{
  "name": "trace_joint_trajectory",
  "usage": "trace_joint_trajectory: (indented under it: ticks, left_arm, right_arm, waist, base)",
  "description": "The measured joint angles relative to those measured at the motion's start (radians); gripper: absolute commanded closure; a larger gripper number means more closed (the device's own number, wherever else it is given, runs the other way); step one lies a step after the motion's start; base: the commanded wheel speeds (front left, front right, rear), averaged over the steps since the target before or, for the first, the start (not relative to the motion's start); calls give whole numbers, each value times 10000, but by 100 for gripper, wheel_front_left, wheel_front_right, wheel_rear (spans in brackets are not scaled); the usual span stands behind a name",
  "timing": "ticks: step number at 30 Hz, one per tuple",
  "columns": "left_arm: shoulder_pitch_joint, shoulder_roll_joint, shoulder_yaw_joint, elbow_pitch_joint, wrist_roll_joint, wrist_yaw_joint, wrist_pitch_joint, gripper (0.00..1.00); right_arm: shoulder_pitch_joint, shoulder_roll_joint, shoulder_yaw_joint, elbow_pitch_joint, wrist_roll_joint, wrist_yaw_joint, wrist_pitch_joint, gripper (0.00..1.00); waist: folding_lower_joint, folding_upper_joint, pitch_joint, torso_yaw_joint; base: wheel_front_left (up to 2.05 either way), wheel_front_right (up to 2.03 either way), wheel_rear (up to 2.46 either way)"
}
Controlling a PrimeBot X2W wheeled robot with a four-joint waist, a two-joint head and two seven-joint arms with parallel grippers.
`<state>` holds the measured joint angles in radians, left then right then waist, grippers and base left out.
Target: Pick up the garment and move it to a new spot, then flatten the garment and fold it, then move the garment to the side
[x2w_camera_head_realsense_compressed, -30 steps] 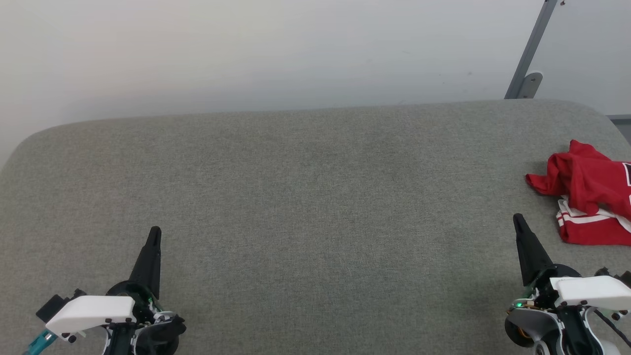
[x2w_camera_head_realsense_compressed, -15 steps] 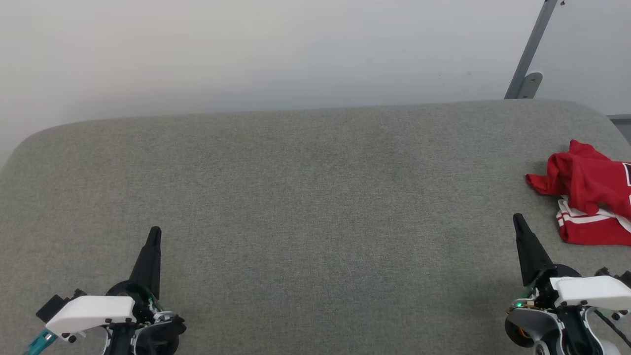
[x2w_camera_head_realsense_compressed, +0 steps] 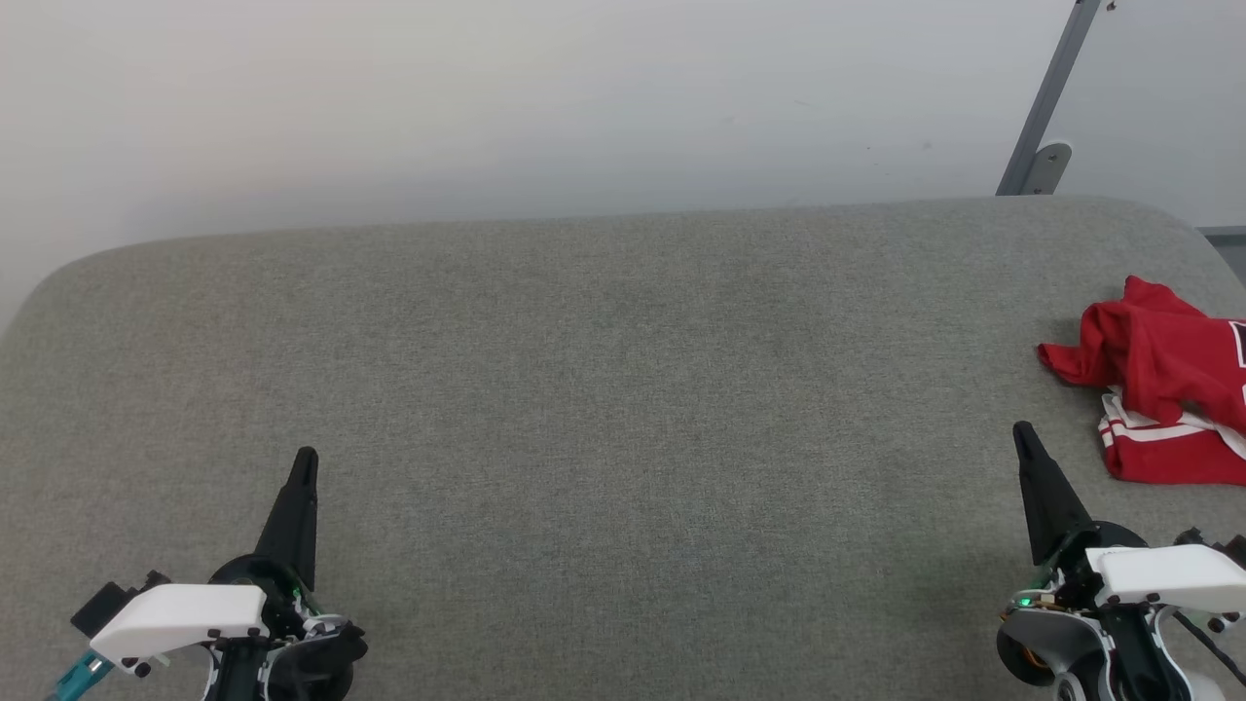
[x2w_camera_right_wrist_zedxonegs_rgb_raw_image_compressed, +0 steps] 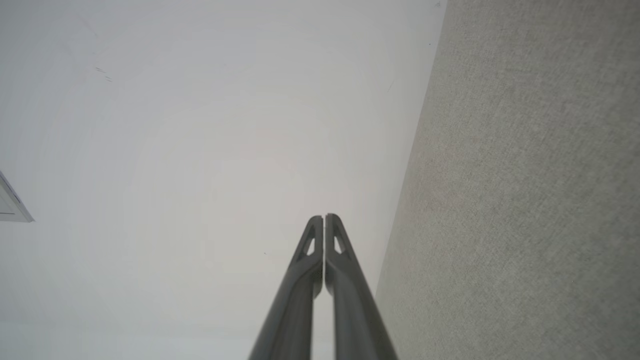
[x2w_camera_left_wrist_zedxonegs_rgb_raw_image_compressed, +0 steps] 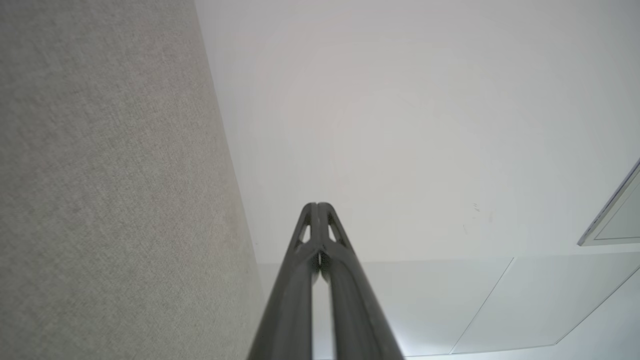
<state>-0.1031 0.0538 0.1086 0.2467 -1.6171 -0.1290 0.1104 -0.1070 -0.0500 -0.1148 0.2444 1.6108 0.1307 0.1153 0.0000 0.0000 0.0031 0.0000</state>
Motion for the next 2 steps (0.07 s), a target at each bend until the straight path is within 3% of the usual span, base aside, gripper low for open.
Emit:
trace_joint_trajectory:
  ticks: [2]
  left_arm:
    - [0,-2,0,0,0,0,2,100]
  right_arm:
    - [0,0,4,-2,0,0,0,100]
  waist:
    - [0,0,0,0]
  base:
    - [0,0,0]
